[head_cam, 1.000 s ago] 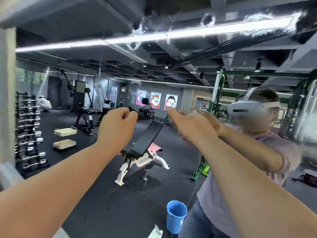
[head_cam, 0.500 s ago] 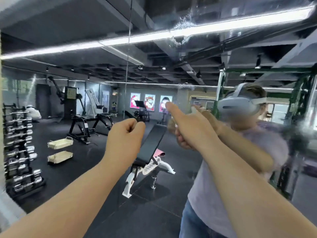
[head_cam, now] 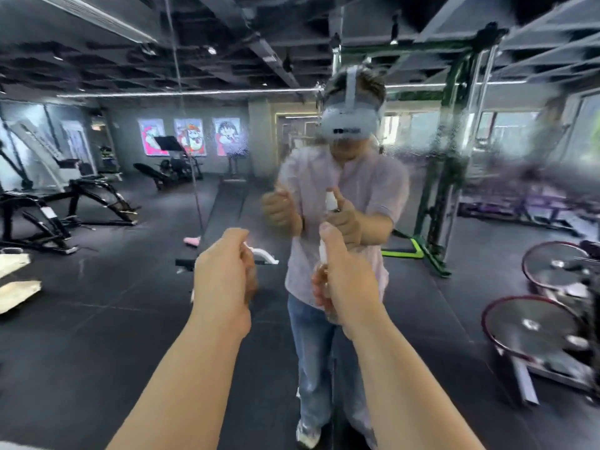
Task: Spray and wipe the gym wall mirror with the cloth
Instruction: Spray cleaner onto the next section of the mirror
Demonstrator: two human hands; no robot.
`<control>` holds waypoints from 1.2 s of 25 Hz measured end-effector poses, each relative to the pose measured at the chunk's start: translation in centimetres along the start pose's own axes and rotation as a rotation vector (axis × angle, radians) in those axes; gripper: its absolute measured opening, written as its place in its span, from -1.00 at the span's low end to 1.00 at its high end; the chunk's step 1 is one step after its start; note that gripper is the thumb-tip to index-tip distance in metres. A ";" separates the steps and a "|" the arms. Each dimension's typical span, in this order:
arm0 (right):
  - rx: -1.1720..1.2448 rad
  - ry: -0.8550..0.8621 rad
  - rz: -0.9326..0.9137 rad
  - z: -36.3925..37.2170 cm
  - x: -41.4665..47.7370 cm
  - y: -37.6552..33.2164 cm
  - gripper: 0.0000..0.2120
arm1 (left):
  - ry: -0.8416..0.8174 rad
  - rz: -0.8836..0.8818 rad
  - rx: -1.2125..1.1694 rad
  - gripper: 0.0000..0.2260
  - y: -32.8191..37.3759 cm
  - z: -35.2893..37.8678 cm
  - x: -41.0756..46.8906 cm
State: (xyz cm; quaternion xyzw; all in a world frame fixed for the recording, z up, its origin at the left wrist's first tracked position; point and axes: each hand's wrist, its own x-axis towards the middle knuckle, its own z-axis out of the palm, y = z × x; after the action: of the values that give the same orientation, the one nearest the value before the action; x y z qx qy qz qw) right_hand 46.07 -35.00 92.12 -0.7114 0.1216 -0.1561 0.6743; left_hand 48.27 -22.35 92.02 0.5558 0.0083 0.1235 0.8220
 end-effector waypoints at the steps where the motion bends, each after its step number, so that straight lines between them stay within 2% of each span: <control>1: 0.099 0.007 0.044 -0.4 -0.2 0.1 -0.45 | -0.034 -0.047 -0.074 -0.59 -0.3 0.2 -0.1; 4: 0.236 0.040 0.178 -3.1 -0.7 0.9 -0.35 | -0.139 -0.207 -0.275 -0.63 -1.0 1.6 -0.9; 8: 0.332 0.009 0.307 -8.5 -1.3 1.5 -0.40 | -0.252 -0.347 -0.412 -0.63 -2.1 5.0 -3.2; 11: 0.282 0.042 0.338 -14.6 -1.3 3.1 -0.40 | -0.304 -0.402 -0.453 -0.62 -4.1 9.3 -6.3; 14: 0.287 0.135 0.329 -22.7 -1.2 4.6 -0.39 | -0.284 -0.432 -0.447 -0.65 -7.1 14.8 -10.5; 17: 0.282 0.091 0.411 -31.9 -1.6 5.1 -0.35 | -0.273 -0.323 -0.237 -0.75 -11.0 22.5 -16.7; 19: 0.308 0.055 0.433 -37.2 -1.6 4.8 -0.38 | -0.334 -0.094 0.098 -0.92 -13.5 27.9 -21.0; 21: 0.339 0.040 0.416 -41.3 -1.3 5.1 -0.42 | -0.529 0.106 0.352 -0.70 -15.8 32.2 -24.0; 22: 0.357 0.001 0.414 -42.9 -0.8 5.4 -0.41 | -0.626 0.124 0.401 -0.61 -16.5 33.9 -25.1; 24: 0.330 -0.098 0.431 -45.7 0.6 5.8 -0.36 | -0.713 0.102 0.431 -0.63 -17.6 36.6 -26.5; 26: 0.316 -0.200 0.429 -47.4 1.6 5.8 -0.34 | -0.670 0.151 0.426 -0.70 -18.4 38.6 -27.2; 28: 0.468 -0.317 0.393 -48.7 2.3 5.5 -0.25 | -0.521 0.179 0.327 -0.74 -19.7 40.4 -27.1; 30: 0.577 -0.363 0.333 -49.6 2.8 4.9 -0.14 | -0.353 0.186 0.191 -0.74 -20.6 42.0 -26.6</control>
State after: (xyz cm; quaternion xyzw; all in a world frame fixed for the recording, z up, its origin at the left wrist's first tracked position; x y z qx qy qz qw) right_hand 29.69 -82.14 89.46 -0.4788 0.0651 0.0565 0.8737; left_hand 32.79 -73.53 85.85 0.6425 -0.1755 0.0981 0.7394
